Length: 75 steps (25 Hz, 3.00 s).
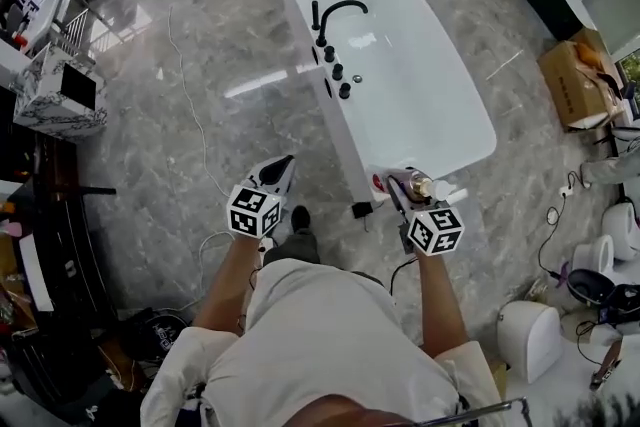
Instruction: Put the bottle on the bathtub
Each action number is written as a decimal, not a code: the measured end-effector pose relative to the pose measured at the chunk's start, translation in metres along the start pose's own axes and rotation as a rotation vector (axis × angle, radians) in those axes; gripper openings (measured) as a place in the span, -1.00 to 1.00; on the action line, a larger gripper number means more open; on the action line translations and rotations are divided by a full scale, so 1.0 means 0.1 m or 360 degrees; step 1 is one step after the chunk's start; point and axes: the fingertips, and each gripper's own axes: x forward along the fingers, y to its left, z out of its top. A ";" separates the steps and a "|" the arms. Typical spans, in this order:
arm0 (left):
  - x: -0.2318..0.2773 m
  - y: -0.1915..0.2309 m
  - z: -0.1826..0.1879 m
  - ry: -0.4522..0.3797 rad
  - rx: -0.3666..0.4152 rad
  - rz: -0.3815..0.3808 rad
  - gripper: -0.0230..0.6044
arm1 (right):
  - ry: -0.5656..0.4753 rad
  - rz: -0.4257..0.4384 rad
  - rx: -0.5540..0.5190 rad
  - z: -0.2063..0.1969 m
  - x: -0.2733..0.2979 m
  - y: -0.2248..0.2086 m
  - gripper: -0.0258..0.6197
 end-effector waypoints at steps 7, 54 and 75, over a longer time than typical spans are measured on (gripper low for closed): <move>0.61 0.50 0.12 0.0142 0.0015 -0.0161 -0.90 | 0.0072 -0.0162 0.0026 0.09 0.61 -0.23 -0.19; 2.85 1.17 -1.47 0.0458 -0.0182 -0.0167 -0.90 | 0.0471 -0.0137 -0.0115 -1.52 3.06 -1.94 -0.19; 3.56 1.20 -2.43 0.0593 -0.0282 -0.0210 -0.90 | 0.0582 -0.0187 -0.0131 -2.39 3.69 -2.35 -0.18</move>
